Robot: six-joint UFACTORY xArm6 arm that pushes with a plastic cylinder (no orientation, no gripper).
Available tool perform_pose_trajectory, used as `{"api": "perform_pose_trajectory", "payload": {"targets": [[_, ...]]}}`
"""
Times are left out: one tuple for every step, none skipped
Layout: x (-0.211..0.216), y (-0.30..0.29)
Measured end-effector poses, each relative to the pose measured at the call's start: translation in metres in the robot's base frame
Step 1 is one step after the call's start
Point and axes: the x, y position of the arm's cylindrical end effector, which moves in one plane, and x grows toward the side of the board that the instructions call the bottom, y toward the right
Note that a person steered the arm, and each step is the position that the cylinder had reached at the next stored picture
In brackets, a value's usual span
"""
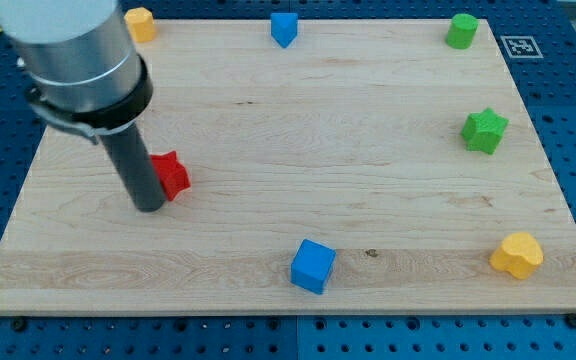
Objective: Push red star closer to the red circle
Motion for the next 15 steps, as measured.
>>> {"api": "perform_pose_trajectory", "payload": {"targets": [[-0.003, 0.009], [-0.003, 0.033], [-0.009, 0.063], [-0.03, 0.037], [-0.031, 0.021], [-0.013, 0.019], [0.013, 0.015], [-0.002, 0.005], [-0.025, 0.004], [-0.043, 0.004], [-0.053, 0.004], [-0.023, 0.008], [-0.006, -0.011], [-0.028, -0.017], [-0.046, -0.013]]}}
